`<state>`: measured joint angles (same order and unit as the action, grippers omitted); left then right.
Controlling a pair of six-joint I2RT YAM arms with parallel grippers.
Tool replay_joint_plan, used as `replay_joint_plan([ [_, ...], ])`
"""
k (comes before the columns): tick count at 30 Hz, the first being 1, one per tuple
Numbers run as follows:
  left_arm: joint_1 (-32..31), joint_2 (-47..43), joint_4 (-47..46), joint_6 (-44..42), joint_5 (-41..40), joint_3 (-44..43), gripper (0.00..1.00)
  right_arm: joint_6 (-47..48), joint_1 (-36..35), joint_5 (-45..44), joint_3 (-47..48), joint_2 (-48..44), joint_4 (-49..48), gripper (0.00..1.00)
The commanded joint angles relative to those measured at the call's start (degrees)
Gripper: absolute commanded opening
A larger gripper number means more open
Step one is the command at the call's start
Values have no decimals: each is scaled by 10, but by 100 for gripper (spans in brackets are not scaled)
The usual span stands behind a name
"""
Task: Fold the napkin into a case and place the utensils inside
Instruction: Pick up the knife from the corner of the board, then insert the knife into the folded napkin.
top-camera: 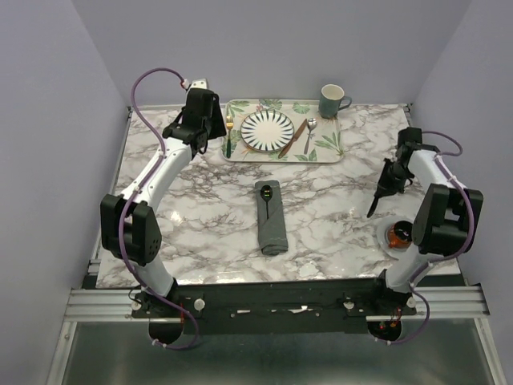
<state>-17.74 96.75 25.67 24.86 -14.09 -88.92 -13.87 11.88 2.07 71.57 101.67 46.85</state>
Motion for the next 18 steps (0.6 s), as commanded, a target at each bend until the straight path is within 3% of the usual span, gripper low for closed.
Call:
replay_joint_plan([
  [1, 3, -6, -19, 26, 41, 33, 65, 2, -85, 55, 6, -85, 5, 0],
  [10, 9, -36, -45, 34, 53, 89, 65, -36, -328, 14, 119, -64, -41, 1],
  [18, 9, -55, -60, 41, 45, 123, 65, -93, -432, -36, 214, 25, -47, 0],
])
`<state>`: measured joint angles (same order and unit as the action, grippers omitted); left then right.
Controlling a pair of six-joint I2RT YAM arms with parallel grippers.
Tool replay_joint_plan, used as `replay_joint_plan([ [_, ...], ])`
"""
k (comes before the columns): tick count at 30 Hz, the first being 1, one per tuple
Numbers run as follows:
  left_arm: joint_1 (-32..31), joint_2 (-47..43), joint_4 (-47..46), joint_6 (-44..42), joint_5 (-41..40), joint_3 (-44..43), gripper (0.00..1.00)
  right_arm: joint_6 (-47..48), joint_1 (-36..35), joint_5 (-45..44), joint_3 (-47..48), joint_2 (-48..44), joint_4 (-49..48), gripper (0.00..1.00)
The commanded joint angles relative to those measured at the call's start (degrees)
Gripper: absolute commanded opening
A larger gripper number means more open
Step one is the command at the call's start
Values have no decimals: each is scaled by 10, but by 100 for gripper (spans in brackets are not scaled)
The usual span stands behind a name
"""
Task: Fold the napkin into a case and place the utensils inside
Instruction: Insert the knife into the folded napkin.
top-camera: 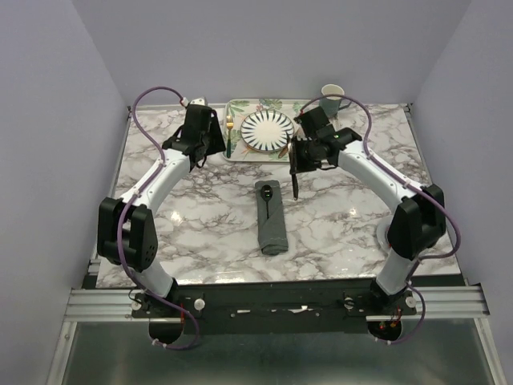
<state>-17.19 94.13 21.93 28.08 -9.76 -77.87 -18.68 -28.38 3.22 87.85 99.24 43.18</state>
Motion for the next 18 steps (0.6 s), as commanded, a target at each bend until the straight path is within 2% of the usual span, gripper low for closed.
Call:
replay_joint_plan([
  [1, 5, -30, -22, 8, 1, 13, 65, -48, -41, -51, 62, 57, -12, 1],
  [8, 14, -32, -22, 7, -1, 18, 65, -56, -76, -80, 124, 123, -18, 1],
  [18, 22, -30, -26, 9, 2, 25, 65, -76, -101, -116, 134, 174, -32, 1],
])
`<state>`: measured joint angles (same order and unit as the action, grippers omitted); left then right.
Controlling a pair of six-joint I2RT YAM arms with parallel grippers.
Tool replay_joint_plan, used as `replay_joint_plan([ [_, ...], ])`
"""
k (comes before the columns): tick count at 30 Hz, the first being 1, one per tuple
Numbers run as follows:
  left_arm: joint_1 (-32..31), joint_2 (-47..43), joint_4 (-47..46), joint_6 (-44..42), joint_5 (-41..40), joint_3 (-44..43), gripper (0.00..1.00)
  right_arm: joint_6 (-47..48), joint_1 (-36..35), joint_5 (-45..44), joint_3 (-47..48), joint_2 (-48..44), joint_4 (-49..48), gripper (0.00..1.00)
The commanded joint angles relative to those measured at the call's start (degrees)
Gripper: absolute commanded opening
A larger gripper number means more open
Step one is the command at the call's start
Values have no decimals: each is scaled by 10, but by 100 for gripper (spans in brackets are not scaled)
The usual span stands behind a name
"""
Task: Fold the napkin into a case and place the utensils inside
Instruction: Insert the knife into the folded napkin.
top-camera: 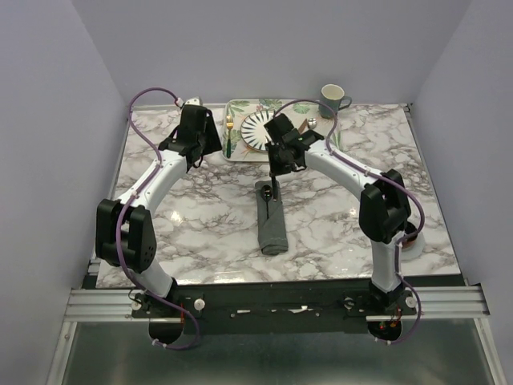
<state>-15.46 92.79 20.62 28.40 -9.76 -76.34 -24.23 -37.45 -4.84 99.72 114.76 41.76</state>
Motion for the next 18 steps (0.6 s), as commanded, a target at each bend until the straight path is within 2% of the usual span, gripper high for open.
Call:
replay_joint_plan([
  [1, 5, -17, -12, 5, 2, 11, 65, -21, -13, -34, 14, 20, -19, 1],
  [18, 13, -46, -20, 8, 10, 54, 65, -36, -28, -49, -51, 27, -50, 1],
])
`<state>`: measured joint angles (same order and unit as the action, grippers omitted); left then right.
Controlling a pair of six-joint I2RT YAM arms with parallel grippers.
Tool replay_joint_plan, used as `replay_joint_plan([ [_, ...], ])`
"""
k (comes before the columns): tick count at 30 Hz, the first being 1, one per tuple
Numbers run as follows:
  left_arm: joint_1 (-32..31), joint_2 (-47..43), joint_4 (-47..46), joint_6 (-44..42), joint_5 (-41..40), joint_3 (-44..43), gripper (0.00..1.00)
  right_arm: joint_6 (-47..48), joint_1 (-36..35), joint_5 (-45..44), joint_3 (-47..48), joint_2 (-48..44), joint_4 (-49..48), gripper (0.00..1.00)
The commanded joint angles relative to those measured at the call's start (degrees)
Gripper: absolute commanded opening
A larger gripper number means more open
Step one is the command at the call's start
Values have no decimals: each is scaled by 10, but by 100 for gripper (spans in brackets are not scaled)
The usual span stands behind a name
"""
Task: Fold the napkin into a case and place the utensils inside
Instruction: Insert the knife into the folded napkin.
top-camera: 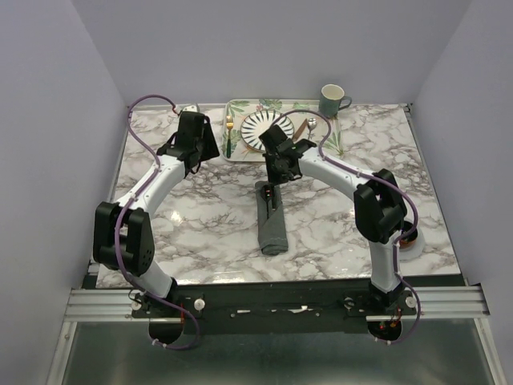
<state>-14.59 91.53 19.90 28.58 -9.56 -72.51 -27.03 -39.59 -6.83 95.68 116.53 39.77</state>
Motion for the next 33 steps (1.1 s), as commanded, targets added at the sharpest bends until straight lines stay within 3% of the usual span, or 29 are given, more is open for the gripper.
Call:
replay_joint_plan([
  [1, 4, -35, -13, 5, 8, 19, 65, -8, -8, -34, -11, 11, -30, 1],
  [23, 19, -91, -22, 3, 13, 80, 65, -14, -27, -75, -30, 13, -36, 1],
  [33, 22, -101, -24, 6, 18, 92, 65, -20, -32, -48, -66, -24, -30, 0],
])
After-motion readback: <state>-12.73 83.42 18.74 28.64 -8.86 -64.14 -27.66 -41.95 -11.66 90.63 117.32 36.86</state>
